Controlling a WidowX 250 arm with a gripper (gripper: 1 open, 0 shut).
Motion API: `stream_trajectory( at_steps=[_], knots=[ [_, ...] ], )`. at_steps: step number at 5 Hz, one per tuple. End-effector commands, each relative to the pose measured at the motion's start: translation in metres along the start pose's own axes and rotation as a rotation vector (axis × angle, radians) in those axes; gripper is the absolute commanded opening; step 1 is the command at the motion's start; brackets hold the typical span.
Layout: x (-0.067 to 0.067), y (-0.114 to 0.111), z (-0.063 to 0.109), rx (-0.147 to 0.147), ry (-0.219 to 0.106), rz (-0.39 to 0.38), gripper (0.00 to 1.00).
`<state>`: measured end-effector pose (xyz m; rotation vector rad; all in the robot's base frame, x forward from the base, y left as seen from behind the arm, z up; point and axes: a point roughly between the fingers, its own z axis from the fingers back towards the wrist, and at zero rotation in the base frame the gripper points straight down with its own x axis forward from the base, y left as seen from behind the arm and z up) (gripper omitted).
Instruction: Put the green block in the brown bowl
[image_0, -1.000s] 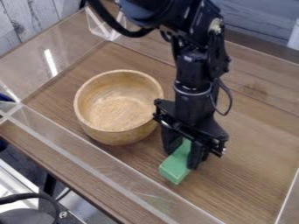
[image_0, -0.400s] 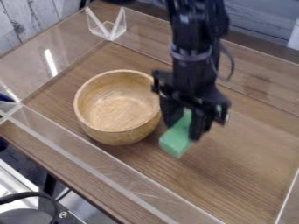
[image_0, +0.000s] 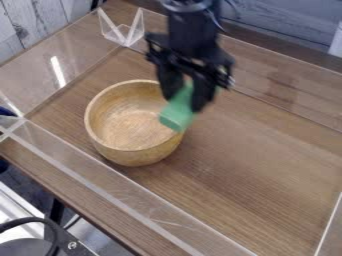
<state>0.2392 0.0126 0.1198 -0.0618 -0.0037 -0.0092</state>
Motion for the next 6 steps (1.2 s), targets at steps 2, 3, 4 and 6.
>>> stream_trajectory(
  at_steps=[2, 3, 4, 6],
  knots=[
    [0.006, 0.063, 0.017, 0.039, -0.052, 0.051, 0.00],
    [0.000, 0.072, 0.007, 0.056, -0.037, 0.058, 0.00],
    [-0.005, 0.077, -0.003, 0.068, -0.020, 0.057, 0.00],
    [-0.016, 0.084, -0.022, 0.086, 0.008, 0.052, 0.00]
  ],
)
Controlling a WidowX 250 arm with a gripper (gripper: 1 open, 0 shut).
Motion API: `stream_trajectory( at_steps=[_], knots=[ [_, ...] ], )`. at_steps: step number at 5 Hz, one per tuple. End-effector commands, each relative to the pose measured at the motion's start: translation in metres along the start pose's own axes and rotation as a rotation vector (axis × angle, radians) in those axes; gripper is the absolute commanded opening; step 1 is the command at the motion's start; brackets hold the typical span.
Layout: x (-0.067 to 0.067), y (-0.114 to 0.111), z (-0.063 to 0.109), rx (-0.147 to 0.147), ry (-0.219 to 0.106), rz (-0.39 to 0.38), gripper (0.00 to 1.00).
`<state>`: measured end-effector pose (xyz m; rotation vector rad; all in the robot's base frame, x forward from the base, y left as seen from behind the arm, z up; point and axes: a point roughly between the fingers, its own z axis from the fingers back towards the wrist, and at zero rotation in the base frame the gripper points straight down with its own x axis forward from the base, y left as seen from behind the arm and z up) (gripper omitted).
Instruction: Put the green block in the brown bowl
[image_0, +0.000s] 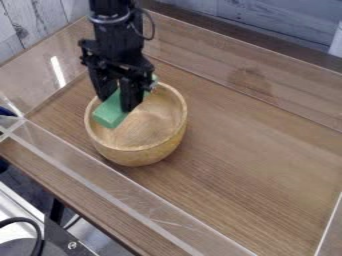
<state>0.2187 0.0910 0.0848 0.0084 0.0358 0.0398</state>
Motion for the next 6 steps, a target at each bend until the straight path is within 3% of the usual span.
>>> stream_trajectory(
  at_steps=[1, 6],
  knots=[
    [0.003, 0.007, 0.000, 0.021, -0.020, 0.001, 0.00],
    [0.003, 0.009, -0.016, 0.018, 0.009, 0.001, 0.00]
  ],
)
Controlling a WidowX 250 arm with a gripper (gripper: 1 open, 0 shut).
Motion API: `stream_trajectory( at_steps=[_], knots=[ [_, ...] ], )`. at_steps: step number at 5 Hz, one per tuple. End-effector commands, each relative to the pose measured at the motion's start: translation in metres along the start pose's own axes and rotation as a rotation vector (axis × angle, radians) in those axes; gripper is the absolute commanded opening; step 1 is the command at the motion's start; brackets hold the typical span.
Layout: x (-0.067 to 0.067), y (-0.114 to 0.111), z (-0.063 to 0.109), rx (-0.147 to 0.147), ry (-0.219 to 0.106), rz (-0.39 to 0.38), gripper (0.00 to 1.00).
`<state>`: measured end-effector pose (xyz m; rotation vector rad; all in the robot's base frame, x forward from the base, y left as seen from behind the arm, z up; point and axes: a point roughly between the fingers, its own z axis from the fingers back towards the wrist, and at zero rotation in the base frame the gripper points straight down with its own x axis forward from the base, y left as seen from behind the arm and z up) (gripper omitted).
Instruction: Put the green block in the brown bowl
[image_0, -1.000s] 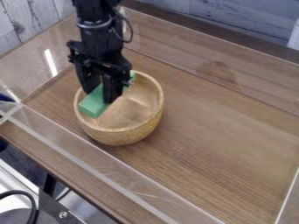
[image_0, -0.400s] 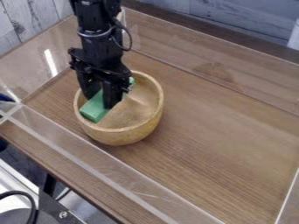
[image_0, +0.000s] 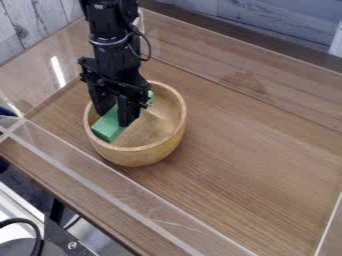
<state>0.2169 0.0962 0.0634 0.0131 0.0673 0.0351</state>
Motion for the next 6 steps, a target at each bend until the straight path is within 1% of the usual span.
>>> stream_trajectory(
  at_steps=[1, 6],
  knots=[
    [0.0046, 0.0028, 0.0055, 0.010, -0.020, 0.004, 0.00],
    [0.0104, -0.0025, 0.0043, 0.001, -0.006, -0.004, 0.00]
  ],
)
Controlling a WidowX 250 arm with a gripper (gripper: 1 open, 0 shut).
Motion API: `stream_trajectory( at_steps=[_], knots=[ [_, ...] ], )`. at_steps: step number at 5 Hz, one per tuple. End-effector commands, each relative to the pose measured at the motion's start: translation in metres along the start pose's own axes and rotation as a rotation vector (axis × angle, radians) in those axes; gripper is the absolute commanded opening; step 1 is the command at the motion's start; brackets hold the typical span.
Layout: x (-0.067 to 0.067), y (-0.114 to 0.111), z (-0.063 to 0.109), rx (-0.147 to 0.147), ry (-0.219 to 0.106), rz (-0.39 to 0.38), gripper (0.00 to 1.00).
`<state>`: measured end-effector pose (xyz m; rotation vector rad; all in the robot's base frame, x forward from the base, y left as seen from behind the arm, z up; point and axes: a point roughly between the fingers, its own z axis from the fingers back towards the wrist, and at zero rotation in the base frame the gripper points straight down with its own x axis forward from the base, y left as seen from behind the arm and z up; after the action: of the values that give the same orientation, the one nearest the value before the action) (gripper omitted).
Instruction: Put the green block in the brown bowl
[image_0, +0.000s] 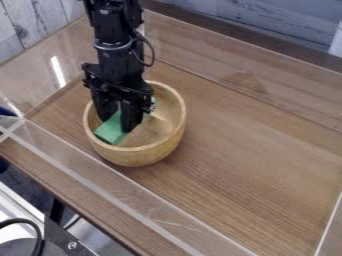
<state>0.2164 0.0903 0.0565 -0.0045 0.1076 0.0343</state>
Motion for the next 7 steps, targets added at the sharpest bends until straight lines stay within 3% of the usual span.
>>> stream_trajectory(
  at_steps=[1, 7],
  knots=[
    [0.0116, 0.0022, 0.0117, 0.017, -0.044, -0.004, 0.00],
    [0.0198, -0.0032, 0.0129, 0.005, -0.032, -0.013, 0.00]
  ],
)
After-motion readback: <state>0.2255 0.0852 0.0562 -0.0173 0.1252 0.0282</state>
